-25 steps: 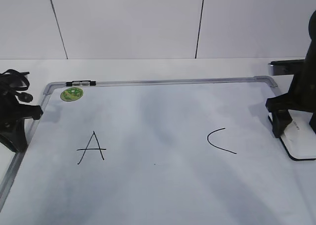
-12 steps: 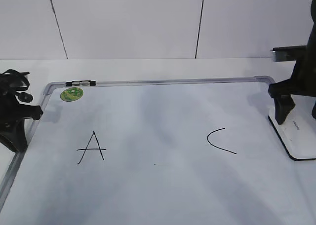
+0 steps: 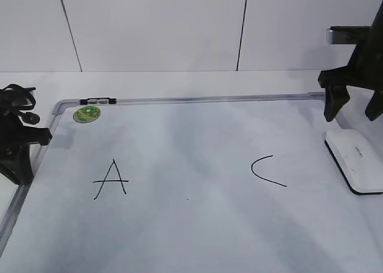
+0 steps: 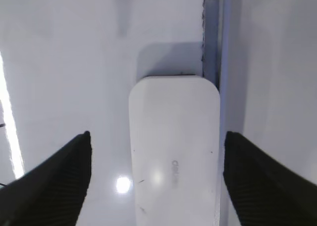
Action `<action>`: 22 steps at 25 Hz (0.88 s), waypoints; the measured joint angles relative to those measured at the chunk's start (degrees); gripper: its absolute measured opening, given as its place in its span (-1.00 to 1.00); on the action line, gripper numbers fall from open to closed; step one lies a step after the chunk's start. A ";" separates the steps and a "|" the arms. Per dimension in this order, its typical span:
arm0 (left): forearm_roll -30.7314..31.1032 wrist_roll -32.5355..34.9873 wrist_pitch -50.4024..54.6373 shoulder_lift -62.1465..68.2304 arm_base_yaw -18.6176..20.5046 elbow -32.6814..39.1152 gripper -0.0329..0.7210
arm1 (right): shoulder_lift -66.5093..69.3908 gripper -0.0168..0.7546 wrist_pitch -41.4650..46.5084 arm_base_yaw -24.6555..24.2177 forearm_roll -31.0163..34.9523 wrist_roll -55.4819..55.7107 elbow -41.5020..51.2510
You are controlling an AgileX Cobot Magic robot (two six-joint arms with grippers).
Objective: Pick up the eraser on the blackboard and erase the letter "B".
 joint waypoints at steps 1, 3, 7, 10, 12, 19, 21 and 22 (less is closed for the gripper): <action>0.00 0.00 0.00 0.00 0.00 0.00 -0.79 | 0.00 0.62 0.03 0.00 0.28 0.00 -0.45; 0.00 0.00 0.00 0.00 0.00 0.00 -0.78 | 0.00 0.59 0.12 0.00 0.75 0.00 -1.10; -0.55 0.31 0.00 0.00 0.00 0.00 -0.65 | 0.00 0.58 0.15 0.00 1.30 0.00 -1.57; -1.30 0.44 0.00 0.00 0.00 0.00 -0.37 | 0.00 0.57 0.15 0.00 1.42 0.00 -1.57; -1.78 0.44 0.00 0.00 0.00 0.00 -0.20 | 0.00 0.57 0.15 0.00 1.42 0.00 -1.57; -1.90 0.46 1.51 0.00 0.00 -2.93 -0.09 | -0.53 0.57 0.24 0.00 2.55 0.00 -1.57; -1.27 0.46 2.71 0.00 0.00 -4.85 -0.09 | -1.37 0.57 0.24 0.00 2.54 0.00 -1.57; -0.98 0.46 3.23 0.00 0.00 -5.65 -0.09 | -2.09 0.57 0.24 0.00 2.57 0.00 -1.57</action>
